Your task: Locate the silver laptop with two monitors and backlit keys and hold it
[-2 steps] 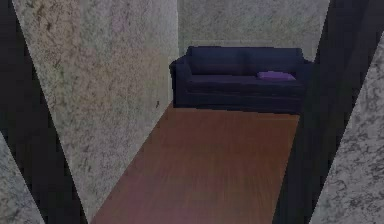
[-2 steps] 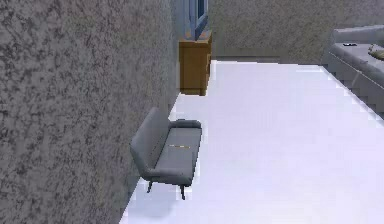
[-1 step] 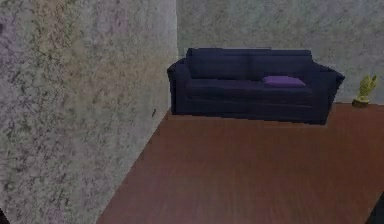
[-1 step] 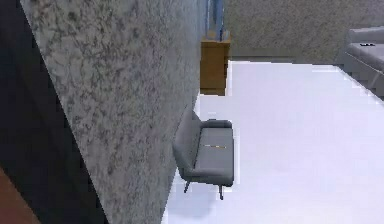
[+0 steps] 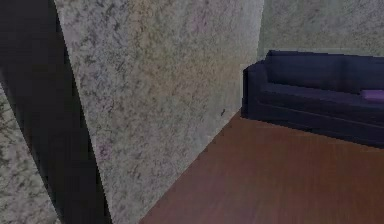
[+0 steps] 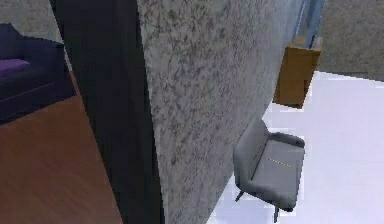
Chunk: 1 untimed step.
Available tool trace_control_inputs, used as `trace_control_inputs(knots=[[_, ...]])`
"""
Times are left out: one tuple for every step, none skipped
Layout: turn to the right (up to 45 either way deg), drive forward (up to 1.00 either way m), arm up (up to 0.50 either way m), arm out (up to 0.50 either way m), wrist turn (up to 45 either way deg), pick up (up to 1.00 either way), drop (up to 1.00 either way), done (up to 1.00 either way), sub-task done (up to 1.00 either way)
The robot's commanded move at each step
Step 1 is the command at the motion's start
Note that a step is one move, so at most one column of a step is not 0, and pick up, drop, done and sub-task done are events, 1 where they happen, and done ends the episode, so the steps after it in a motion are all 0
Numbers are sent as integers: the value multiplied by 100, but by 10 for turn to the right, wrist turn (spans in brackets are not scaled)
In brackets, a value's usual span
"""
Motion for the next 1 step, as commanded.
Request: trace_control_inputs(knots=[[0,10,0,0,0,0,0,0,0]])
